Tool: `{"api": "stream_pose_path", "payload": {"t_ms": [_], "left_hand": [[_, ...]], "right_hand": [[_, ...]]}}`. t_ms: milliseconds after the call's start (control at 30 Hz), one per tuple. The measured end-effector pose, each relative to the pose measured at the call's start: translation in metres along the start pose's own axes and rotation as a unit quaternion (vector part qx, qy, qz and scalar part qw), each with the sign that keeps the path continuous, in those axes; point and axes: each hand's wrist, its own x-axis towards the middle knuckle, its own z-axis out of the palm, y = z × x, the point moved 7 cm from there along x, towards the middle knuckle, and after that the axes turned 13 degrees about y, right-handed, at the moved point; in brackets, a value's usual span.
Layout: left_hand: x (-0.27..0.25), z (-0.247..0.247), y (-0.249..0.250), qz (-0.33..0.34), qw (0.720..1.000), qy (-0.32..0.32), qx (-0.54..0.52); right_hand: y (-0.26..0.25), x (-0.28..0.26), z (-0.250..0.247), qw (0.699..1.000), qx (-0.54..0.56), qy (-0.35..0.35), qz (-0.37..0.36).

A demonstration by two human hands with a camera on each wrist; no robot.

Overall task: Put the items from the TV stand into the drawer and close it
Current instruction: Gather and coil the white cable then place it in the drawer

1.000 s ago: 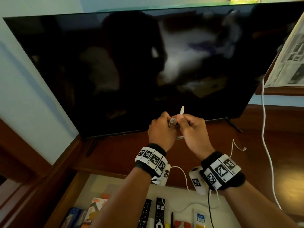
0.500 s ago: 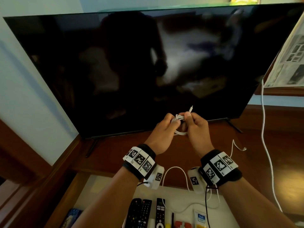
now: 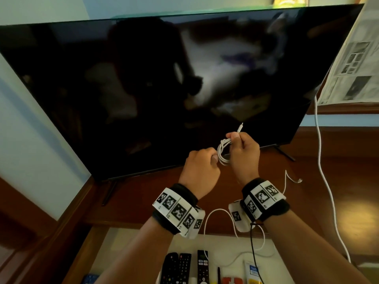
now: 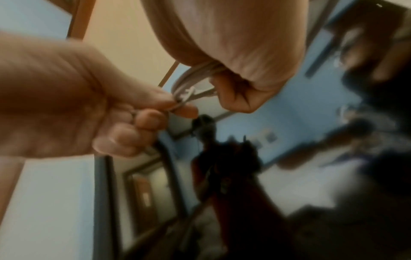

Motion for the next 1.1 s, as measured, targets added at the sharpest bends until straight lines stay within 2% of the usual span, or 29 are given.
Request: {"api": "stream_pose_path", "payload": {"t_ms": [100,167,233,300,400,533,633,667,733,800,867,933,1000,1100], "left_hand": [[-0.005,-0.002,0.007,0.027,0.997,0.018,0.063],[-0.012,-0.001,0.01,0.031,0.999,0.022,0.016],[-0.018,0.006,0.001,-0.012,0.998,0.013,-0.062],[-0.023,0.013,-0.013,-0.051,0.994,-0.01,-0.091],[-0.025,0.021,-0.016,-0.029,0.997,-0.049,-0.056],[-0.015,0.023,0.004,0.007,0.995,-0.063,-0.075],[-0.018,0.023,0.004,0.031,0.992,-0.082,-0.095],[-0.023,0.025,0.0,0.054,0.991,-0.092,-0.081],[-0.035,0.032,-0.008,0.136,0.984,-0.114,0.019],[-0.044,0.041,-0.015,0.218,0.956,-0.137,0.138],[-0.049,0.049,-0.018,0.265,0.931,-0.171,0.183],[-0.057,0.058,-0.015,0.316,0.9,-0.2,0.224],[-0.07,0.068,-0.007,0.369,0.872,-0.204,0.248],[-0.091,0.081,0.006,0.44,0.858,-0.148,0.22]], "right_hand": [[-0.004,0.004,0.0,0.999,-0.032,0.013,-0.016],[-0.004,0.006,0.0,0.999,-0.034,0.026,0.008],[0.006,0.002,0.004,0.997,0.003,0.026,0.075],[0.024,-0.003,0.008,0.983,0.071,0.022,0.167],[0.045,-0.007,0.002,0.955,0.129,0.031,0.265],[0.04,0.001,-0.013,0.964,0.146,0.033,0.221],[0.044,0.003,-0.025,0.971,0.112,-0.051,0.205],[0.048,0.001,-0.033,0.968,0.1,-0.09,0.21],[0.058,-0.002,-0.054,0.964,0.049,-0.159,0.207],[0.066,-0.01,-0.077,0.957,-0.021,-0.227,0.182],[0.075,-0.024,-0.097,0.938,-0.056,-0.291,0.177],[0.086,-0.038,-0.115,0.918,-0.049,-0.333,0.207],[0.093,-0.049,-0.133,0.903,0.005,-0.346,0.256],[0.103,-0.059,-0.16,0.864,0.082,-0.369,0.334]]}}
